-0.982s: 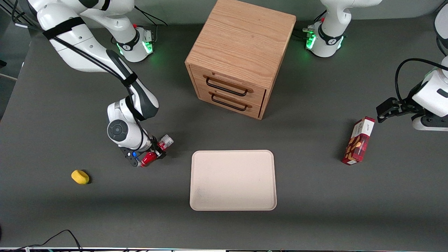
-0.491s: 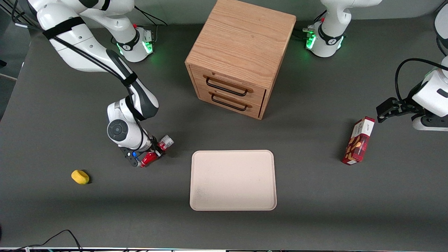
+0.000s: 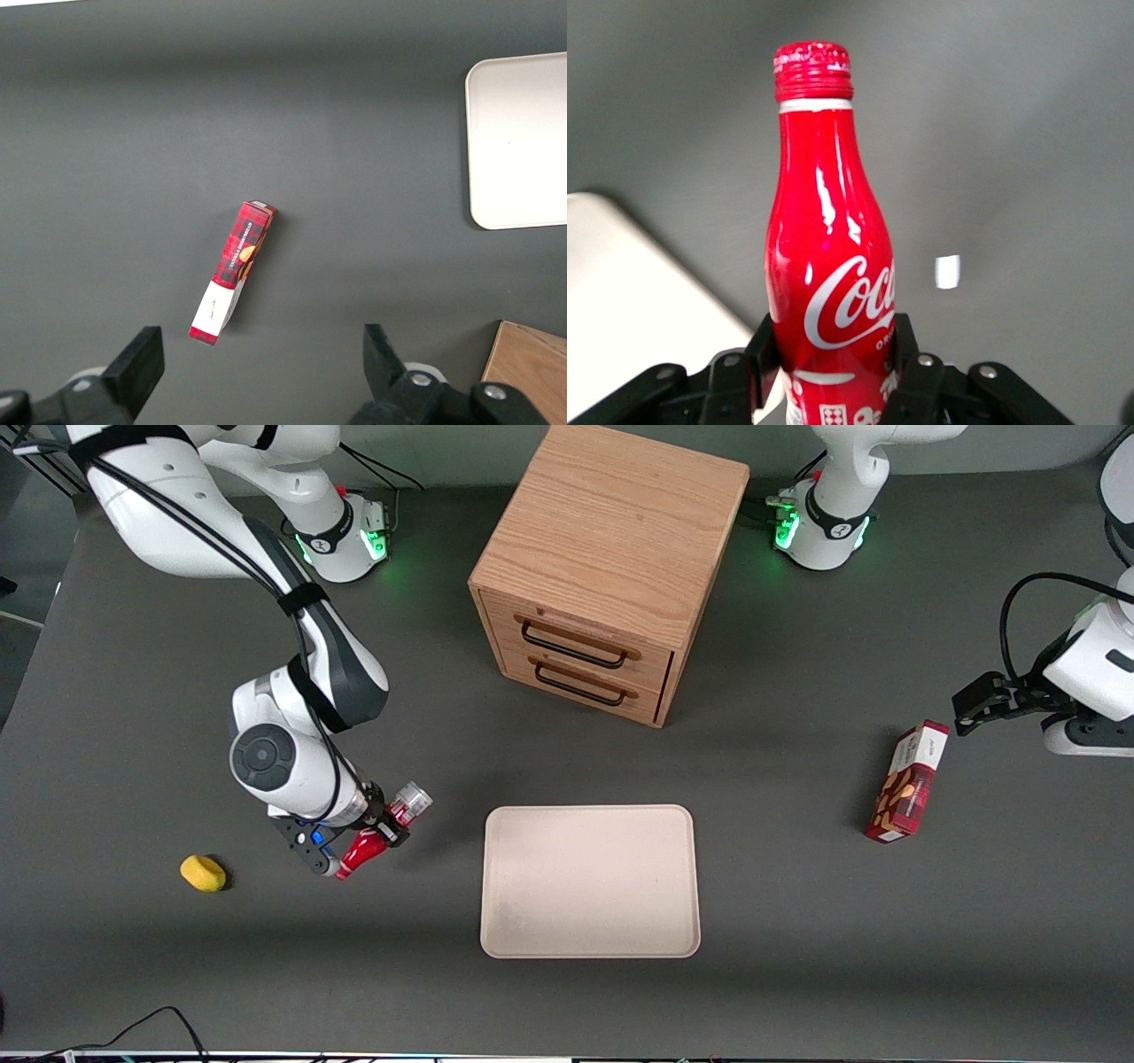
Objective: Place coke bottle on tray
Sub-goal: 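Carry the upright bottle with the right gripper onto the cream tray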
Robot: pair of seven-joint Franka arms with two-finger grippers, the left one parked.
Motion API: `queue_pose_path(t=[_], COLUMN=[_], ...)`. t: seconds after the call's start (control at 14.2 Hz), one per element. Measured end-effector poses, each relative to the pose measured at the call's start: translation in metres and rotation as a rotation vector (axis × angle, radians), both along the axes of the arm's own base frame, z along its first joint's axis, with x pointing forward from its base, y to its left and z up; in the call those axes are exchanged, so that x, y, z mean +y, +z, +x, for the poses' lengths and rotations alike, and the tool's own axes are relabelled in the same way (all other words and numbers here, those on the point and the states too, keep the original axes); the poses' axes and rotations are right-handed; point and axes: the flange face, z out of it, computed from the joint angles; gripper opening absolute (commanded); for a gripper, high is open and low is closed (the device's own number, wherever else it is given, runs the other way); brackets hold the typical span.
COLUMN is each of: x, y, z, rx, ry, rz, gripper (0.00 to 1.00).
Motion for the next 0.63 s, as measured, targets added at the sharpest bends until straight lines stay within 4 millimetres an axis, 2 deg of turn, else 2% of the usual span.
queue_pose_path(t=[0.21,0.35,0.49,0.63], x=[0.023,0.039,0.073,0.117], y=[0.051,0.066,0.060,0.030], z=[0.014,0.022,0.029,0.030], rx=[-0.093,-0.138,-0.158,-0.153], ry=[0.227,0.369,0.460,0.579], rz=[0.036,0.049,0.073,0.096], gripper=[0.12,0.12,0.12,0.04])
